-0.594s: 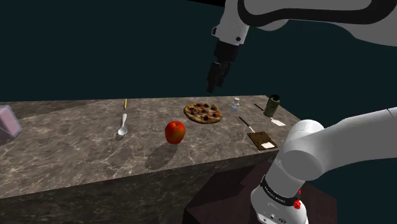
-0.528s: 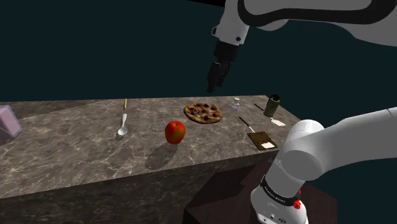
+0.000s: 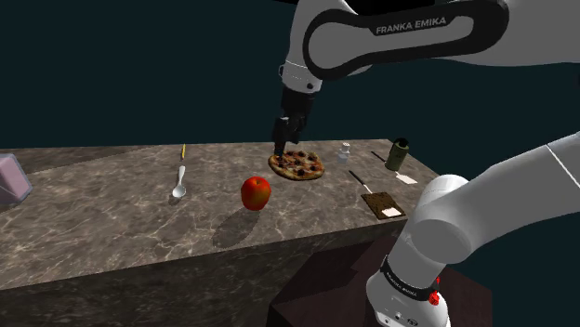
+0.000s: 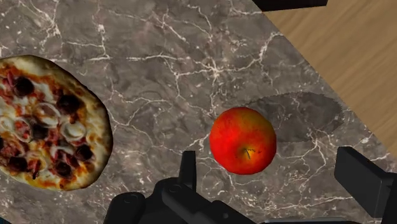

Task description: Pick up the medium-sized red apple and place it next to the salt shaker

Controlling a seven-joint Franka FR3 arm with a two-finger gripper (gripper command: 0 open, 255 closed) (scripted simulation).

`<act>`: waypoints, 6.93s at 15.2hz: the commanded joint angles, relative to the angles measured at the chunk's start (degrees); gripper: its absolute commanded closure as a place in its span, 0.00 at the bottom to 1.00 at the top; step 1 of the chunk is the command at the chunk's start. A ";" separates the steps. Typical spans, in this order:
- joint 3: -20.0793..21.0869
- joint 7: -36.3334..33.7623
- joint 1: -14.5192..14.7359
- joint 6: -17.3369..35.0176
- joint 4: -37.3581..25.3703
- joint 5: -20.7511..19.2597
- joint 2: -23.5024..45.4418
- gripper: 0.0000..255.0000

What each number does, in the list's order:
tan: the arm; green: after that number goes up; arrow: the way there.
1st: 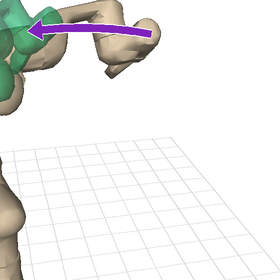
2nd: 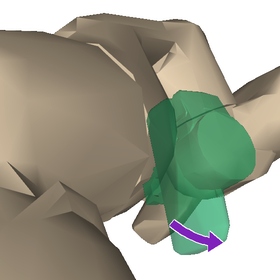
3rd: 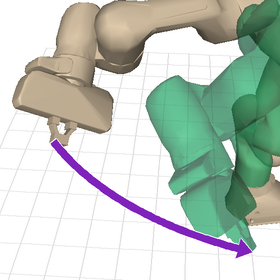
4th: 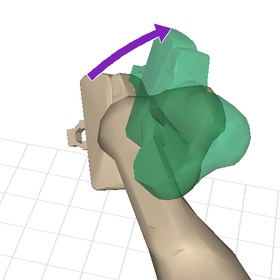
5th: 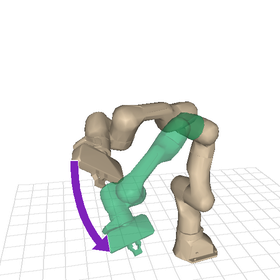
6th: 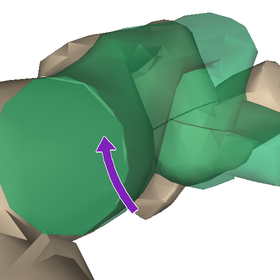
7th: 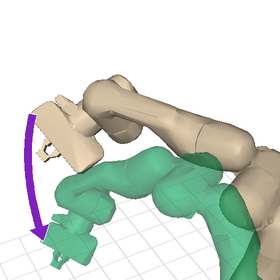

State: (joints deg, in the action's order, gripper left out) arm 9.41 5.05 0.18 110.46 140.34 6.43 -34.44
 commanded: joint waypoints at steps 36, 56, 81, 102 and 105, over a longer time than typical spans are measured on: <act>6.09 -6.20 -1.22 16.27 -0.15 -4.03 16.46 1.00; 4.75 -5.05 -1.22 0.11 -12.03 -3.62 12.10 1.00; -9.76 13.09 -6.83 -10.04 -11.80 -7.88 1.66 1.00; -30.25 37.32 -14.42 -6.99 -12.82 -16.13 4.11 1.00; -30.54 37.26 -14.55 -4.72 -10.47 -16.37 4.02 1.00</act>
State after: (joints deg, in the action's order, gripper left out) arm -21.01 42.31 -14.36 104.92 129.19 -9.88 -30.52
